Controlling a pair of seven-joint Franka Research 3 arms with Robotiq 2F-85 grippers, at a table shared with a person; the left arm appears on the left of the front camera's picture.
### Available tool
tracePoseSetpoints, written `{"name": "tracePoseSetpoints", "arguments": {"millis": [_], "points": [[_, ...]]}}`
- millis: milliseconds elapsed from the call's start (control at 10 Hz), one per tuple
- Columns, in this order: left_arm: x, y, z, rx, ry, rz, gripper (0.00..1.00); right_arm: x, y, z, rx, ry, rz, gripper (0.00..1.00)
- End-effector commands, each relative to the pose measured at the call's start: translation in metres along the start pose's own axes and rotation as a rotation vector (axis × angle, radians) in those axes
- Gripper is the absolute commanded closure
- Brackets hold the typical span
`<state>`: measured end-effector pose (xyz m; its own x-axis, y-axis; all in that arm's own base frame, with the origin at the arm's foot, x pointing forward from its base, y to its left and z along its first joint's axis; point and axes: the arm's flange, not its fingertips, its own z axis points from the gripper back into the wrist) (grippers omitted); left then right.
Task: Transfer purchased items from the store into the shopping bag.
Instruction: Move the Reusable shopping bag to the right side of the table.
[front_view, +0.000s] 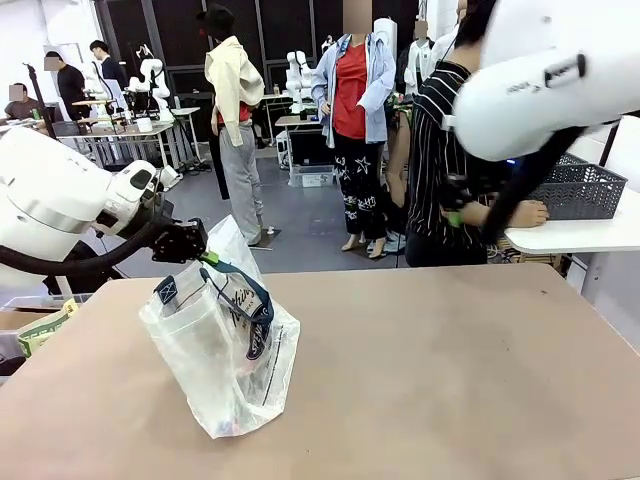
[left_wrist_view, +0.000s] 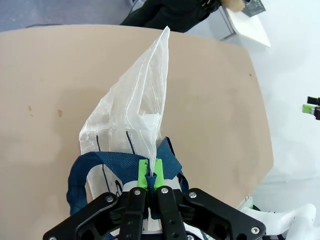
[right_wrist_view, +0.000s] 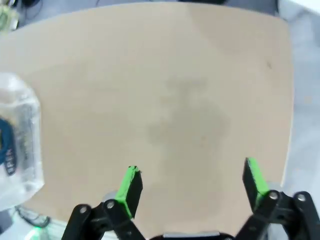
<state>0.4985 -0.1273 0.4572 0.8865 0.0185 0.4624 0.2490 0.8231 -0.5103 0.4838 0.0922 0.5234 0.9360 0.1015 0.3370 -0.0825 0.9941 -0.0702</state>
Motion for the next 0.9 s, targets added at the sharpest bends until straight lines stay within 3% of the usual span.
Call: {"name": "tracePoseSetpoints", "arguments": {"millis": [0,100,200,400,800], "points": [[0.008,-0.008,-0.005,0.014,0.015,-0.021,1.0,-0.009,-0.023,-0.032,0.067,0.083,-0.144,0.0],[0.009,-0.01,-0.006,0.01,0.008,-0.038,1.0,-0.013,-0.034,-0.049,0.098,0.118,-0.156,0.0],[0.013,-0.013,-0.008,0.018,0.019,-0.069,1.0,-0.007,-0.029,-0.024,0.009,0.055,-0.075,0.0],[0.018,-0.023,0.0,0.103,-0.022,-0.067,1.0,-0.007,-0.029,-0.024,0.009,0.055,-0.075,0.0],[0.025,-0.049,0.082,0.241,-0.087,-0.125,1.0,-0.007,-0.029,-0.024,0.009,0.055,-0.075,0.0]]}}
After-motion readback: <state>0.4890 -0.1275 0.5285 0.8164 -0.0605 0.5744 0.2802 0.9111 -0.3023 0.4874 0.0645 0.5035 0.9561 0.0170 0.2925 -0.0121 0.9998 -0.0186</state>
